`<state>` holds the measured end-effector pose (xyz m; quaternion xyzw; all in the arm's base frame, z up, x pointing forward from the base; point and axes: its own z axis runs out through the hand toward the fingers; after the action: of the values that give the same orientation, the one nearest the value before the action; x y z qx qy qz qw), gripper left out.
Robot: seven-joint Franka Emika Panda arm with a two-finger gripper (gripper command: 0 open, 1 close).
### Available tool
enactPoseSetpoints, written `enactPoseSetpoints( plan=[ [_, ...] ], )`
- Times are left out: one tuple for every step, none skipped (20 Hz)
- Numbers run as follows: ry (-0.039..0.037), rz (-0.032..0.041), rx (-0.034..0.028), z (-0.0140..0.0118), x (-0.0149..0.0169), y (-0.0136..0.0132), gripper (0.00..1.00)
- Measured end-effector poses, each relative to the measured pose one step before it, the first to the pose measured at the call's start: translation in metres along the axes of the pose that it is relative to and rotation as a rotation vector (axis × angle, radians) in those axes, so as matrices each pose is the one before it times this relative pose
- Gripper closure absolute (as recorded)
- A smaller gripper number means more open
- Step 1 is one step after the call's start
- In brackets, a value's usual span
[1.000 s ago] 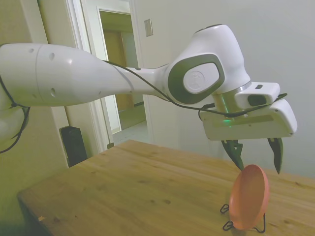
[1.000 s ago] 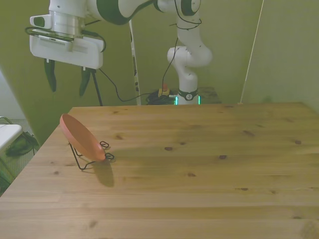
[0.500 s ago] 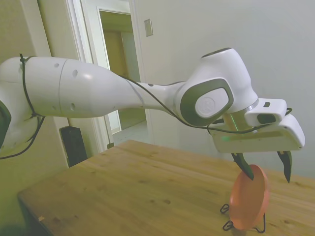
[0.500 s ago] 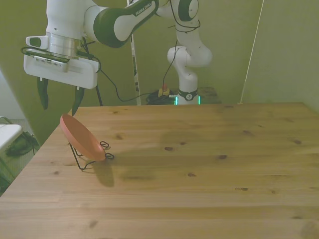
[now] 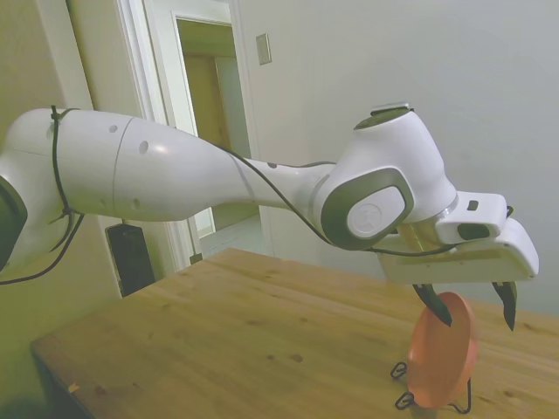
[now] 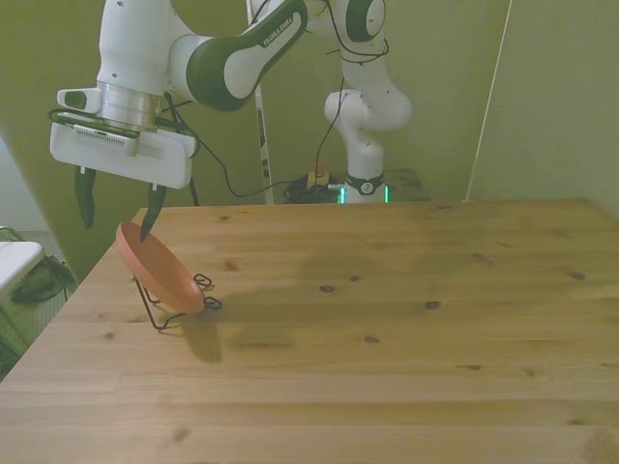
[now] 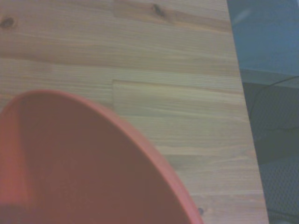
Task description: Unload the plate
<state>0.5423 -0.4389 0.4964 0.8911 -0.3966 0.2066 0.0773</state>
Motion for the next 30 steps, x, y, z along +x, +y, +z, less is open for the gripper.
enactPoseSetpoints(
  plan=[
    [-0.0036,-0.00044,0.00036,0.00187,-0.00141,-0.00036,1.0],
    [-0.00245,-0.00052,0.0006,0.00104,-0.00087,-0.00053,1.0],
    [-0.00187,-0.00006,0.00033,0.00078,-0.00062,-0.00019,1.0],
    [-0.00144,-0.00042,0.00022,0.00054,-0.00043,-0.00012,1.0],
    [-0.00105,-0.00057,0.00058,0.00048,-0.00039,-0.00024,1.0],
    [-0.00083,-0.00145,0.00042,0.00035,-0.00026,-0.00002,1.0],
    [-0.00006,-0.00228,0.00058,0.00016,-0.00008,0.00012,1.0],
    [0.00013,-0.00218,0.00076,0.00005,0.0,0.0001,1.0],
    [0.00006,-0.00229,0.00129,0.00004,0.00004,0.00031,1.0],
    [-0.00025,-0.0021,0.00159,0.00011,0.00002,0.00053,1.0],
    [-0.00043,-0.00276,0.00071,0.00023,-0.00006,0.00062,1.0],
    [-0.00067,-0.00237,0.00011,0.00043,-0.0002,0.00071,1.0],
    [-0.00096,-0.00233,0.00008,0.00062,-0.00033,0.0006,1.0],
    [-0.00115,-0.00178,0.00075,0.00067,-0.00038,0.00032,1.0],
    [-0.00075,-0.00178,0.00123,0.00058,-0.00032,0.00008,1.0],
    [0.0006,-0.00204,0.0011,0.00051,-0.00022,-0.00005,1.0],
    [0.00244,-0.00098,0.0007,0.00057,-0.00022,-0.00016,1.0],
    [0.00355,-0.00049,0.00031,0.00067,-0.00015,-0.00003,1.0],
    [0.00116,-0.00061,0.00014,0.00085,-0.00036,-0.00013,1.0],
    [-0.00079,-0.00048,-0.00004,0.00064,-0.0003,-0.00007,1.0],
    [-0.00051,-0.00044,-0.00006,0.0004,-0.0001,-0.00003,1.0],
    [-0.00003,-0.0008,0.00002,0.00017,-0.00002,-0.00003,1.0],
    [0.00017,-0.00093,0.00004,0.00002,0.00002,0.00005,1.0],
    [0.00062,-0.00165,0.00003,-0.00019,0.00015,0.00009,1.0],
    [0.0013,-0.00089,0.00009,-0.00032,0.00028,0.00004,1.0],
    [0.00314,-0.00016,0.00041,-0.00064,0.00058,-0.00016,1.0],
    [0.00155,-0.00016,0.00058,-0.00064,0.00049,-0.00028,1.0],
    [0.00194,-0.00001,0.00059,-0.00082,0.00063,-0.00019,1.0],
    [0.002,-0.00046,0.00067,-0.00086,0.00064,-0.00045,1.0],
    [0.00227,-0.0007,0.0009,-0.00096,0.00069,-0.00064,1.0]
  ],
)
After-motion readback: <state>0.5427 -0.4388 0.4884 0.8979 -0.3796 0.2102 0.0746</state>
